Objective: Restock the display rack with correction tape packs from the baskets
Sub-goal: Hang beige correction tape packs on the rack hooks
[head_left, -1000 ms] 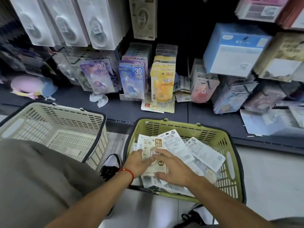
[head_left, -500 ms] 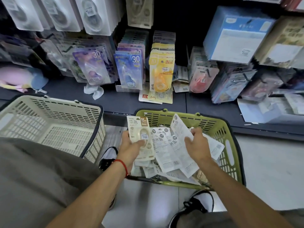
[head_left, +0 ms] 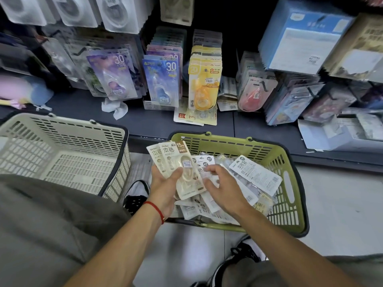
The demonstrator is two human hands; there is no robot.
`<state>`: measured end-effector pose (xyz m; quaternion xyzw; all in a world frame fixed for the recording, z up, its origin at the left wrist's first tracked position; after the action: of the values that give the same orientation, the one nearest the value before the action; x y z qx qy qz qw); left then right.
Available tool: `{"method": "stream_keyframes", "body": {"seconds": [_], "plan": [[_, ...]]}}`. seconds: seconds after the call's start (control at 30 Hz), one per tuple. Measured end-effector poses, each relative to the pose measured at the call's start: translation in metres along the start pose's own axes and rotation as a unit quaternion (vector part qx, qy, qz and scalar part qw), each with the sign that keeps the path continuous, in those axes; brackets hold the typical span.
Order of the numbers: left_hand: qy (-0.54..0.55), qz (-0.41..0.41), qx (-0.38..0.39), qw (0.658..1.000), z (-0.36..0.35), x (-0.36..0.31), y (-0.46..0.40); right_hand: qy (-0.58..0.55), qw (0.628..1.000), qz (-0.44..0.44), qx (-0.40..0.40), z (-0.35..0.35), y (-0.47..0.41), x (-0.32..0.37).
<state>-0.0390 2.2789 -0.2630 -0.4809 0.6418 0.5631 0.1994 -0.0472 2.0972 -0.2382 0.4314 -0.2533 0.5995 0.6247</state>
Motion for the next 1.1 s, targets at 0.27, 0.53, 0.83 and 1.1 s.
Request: {"method": "stream_keyframes", "body": {"seconds": [0.27,0.53,0.83,1.1], "plan": [[-0.012,-0.023,-0.005,1.000,0.018,-0.002,-0.011,0.227,0.968,-0.046,0.099,-0.009,-0.007,-0.030],[-0.038,-0.066,-0.001,0.997,0.011,-0.008,-0.005,-0.186,0.951,-0.119,-0.218,0.077,-0.005,-0.019],[-0.014,0.034,0.140,0.990,-0.017,0.002,0.020,-0.188,0.967,-0.138,-0.101,0.006,0.001,-0.010],[-0.023,0.007,0.087,0.996,0.001,-0.007,0.010,0.382,0.919,-0.088,0.050,0.022,0.001,-0.056]]}}
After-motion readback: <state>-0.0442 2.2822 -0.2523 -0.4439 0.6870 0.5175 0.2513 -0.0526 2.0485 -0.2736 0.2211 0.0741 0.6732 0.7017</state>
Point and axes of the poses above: each hand's wrist, its own y-axis away from the middle knuckle, its own z-axis out of the back of the hand, x = y × z, the point moved 5 cm from there along -y, towards the middle knuckle, and after that the axes turned 4 degrees about -y, right-handed, at the moved point
